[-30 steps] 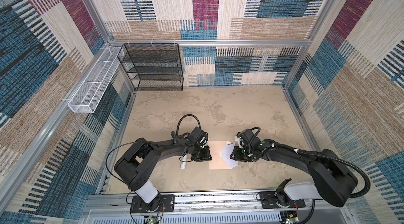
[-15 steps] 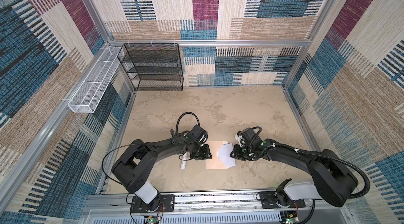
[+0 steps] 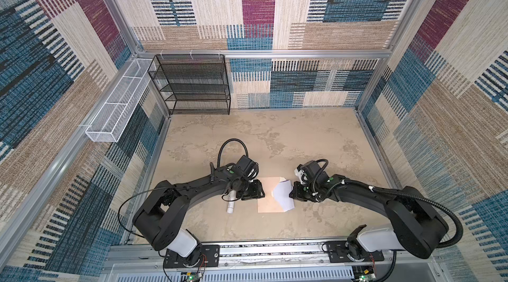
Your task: Place the letter into the envelope and seal it
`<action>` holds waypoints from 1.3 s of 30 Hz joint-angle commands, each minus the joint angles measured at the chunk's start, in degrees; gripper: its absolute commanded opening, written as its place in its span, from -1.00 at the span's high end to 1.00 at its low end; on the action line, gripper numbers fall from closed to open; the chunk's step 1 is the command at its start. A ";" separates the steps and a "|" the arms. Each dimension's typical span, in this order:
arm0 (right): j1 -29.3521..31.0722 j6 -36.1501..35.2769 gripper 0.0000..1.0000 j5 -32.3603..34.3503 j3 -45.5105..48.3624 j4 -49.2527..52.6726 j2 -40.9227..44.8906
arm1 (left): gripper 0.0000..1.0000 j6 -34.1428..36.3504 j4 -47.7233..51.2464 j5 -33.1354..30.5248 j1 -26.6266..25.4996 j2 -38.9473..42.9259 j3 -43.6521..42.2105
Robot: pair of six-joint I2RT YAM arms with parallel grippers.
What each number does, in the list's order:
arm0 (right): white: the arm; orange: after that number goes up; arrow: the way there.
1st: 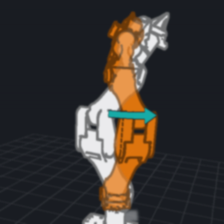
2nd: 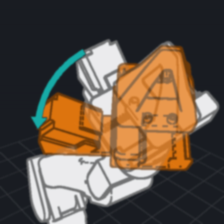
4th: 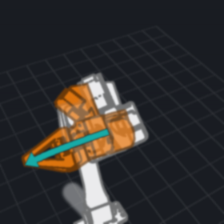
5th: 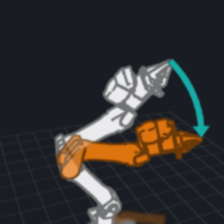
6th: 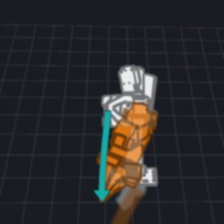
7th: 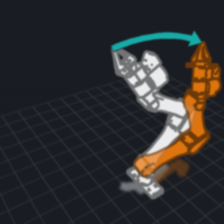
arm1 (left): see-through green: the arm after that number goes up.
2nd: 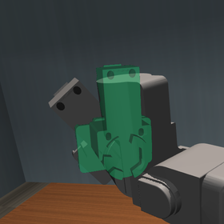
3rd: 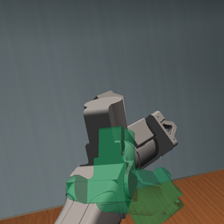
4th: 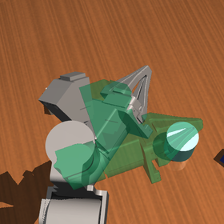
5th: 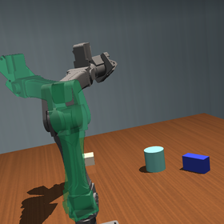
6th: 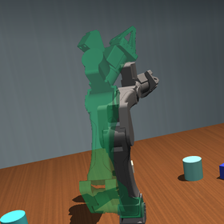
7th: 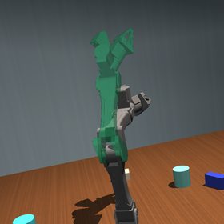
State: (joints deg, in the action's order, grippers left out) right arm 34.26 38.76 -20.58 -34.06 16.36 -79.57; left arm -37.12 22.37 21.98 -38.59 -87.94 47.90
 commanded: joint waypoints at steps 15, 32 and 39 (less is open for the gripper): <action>0.02 0.39 0.97 -0.14 -1.19 -1.13 -0.23 | 0.17 4.12 -2.23 4.29 3.54 -7.69 2.04; 0.02 2.06 0.97 -2.36 -1.48 -4.69 -2.16 | 0.23 3.41 -4.15 6.10 3.46 -8.71 0.40; 0.02 2.72 0.97 -3.94 -0.83 -6.81 -2.87 | 0.24 3.31 -4.44 6.41 3.44 -8.93 0.35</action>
State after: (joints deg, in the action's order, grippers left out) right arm 34.24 40.73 -23.42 -35.00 12.16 -82.19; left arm -34.35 16.38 29.93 -35.05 -96.33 48.53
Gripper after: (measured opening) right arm 0.049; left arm 0.380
